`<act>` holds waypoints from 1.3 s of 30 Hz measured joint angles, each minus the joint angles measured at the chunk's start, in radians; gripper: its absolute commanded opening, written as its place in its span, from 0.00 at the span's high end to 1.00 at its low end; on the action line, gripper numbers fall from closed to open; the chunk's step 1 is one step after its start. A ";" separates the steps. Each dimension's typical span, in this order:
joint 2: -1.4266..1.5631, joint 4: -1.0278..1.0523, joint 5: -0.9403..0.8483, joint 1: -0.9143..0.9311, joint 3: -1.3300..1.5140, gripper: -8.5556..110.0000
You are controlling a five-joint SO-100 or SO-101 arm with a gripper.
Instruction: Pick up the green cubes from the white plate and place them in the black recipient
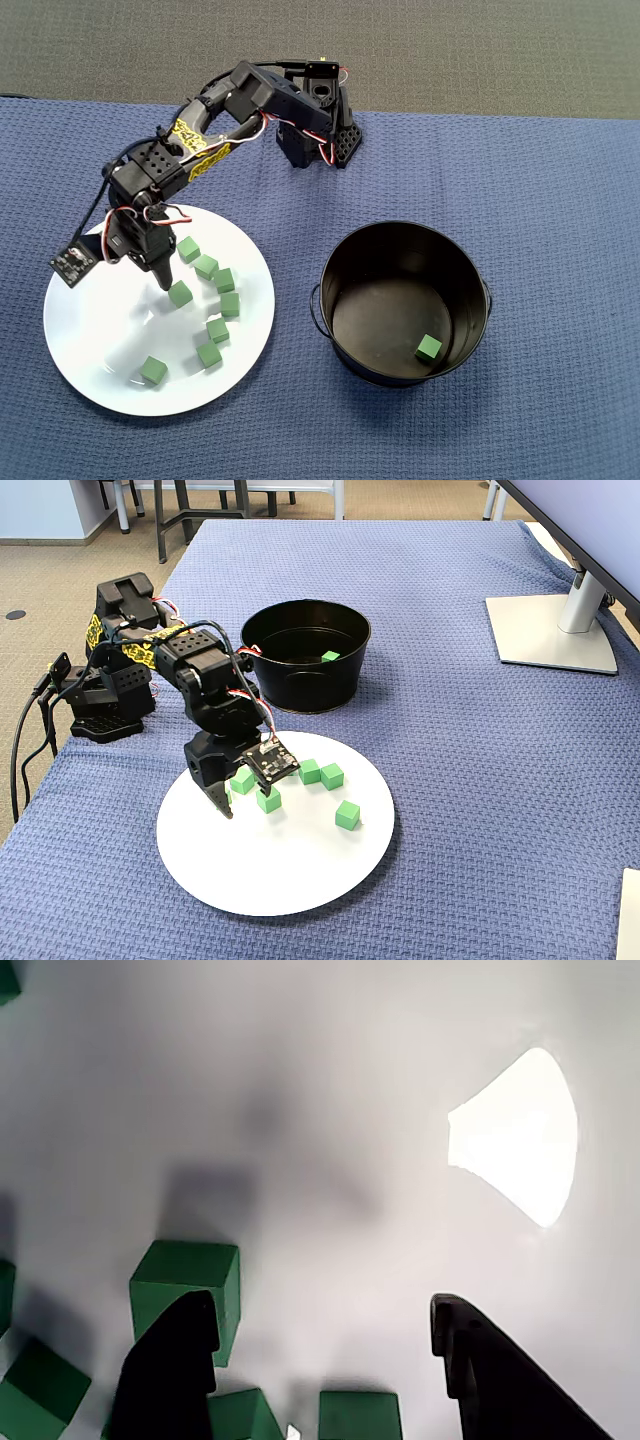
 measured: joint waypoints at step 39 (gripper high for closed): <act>0.006 -0.149 0.124 -0.112 0.170 0.93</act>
